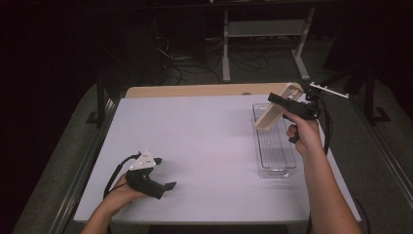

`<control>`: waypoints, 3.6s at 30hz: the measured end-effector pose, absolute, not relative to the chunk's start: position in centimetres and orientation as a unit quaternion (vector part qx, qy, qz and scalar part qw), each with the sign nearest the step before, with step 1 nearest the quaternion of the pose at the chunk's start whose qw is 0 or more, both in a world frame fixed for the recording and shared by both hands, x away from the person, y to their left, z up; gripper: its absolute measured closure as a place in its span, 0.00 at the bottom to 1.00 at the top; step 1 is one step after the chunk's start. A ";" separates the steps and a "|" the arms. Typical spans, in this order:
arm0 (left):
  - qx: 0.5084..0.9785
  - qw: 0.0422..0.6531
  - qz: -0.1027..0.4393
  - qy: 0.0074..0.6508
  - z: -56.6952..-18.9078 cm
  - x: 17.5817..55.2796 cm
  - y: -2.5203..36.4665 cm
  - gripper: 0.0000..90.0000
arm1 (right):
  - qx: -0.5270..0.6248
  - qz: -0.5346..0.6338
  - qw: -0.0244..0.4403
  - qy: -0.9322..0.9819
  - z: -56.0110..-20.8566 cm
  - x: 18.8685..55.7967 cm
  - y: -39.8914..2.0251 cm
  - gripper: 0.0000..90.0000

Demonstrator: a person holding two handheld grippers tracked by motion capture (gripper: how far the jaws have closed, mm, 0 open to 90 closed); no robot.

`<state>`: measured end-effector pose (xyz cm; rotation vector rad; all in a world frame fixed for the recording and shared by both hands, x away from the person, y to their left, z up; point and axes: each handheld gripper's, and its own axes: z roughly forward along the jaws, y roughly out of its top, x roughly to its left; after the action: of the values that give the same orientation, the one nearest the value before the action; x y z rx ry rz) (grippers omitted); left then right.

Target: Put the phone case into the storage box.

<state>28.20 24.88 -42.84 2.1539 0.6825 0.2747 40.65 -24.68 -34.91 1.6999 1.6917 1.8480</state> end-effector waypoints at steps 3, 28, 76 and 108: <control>0.860 0.419 0.110 0.271 -42.9 28.2 24.9 0.00 | 0.565 0.600 0.066 0.562 -34.8 40.6 -24.7 0.11; 0.856 0.424 0.105 0.276 -42.8 28.0 24.9 0.00 | 0.566 0.481 0.150 0.652 -33.6 42.5 -22.8 0.11; 0.858 0.426 0.102 0.270 -42.9 28.1 24.9 0.00 | 0.624 0.340 0.185 0.679 -35.1 49.9 -19.8 0.11; 0.855 0.431 0.097 0.271 -43.0 28.0 24.7 0.00 | 0.642 0.268 0.191 0.693 -37.6 52.3 -18.6 0.10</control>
<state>27.96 24.66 -42.99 2.1324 0.6760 0.2419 52.33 -18.55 -37.58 1.8032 1.9454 0.7513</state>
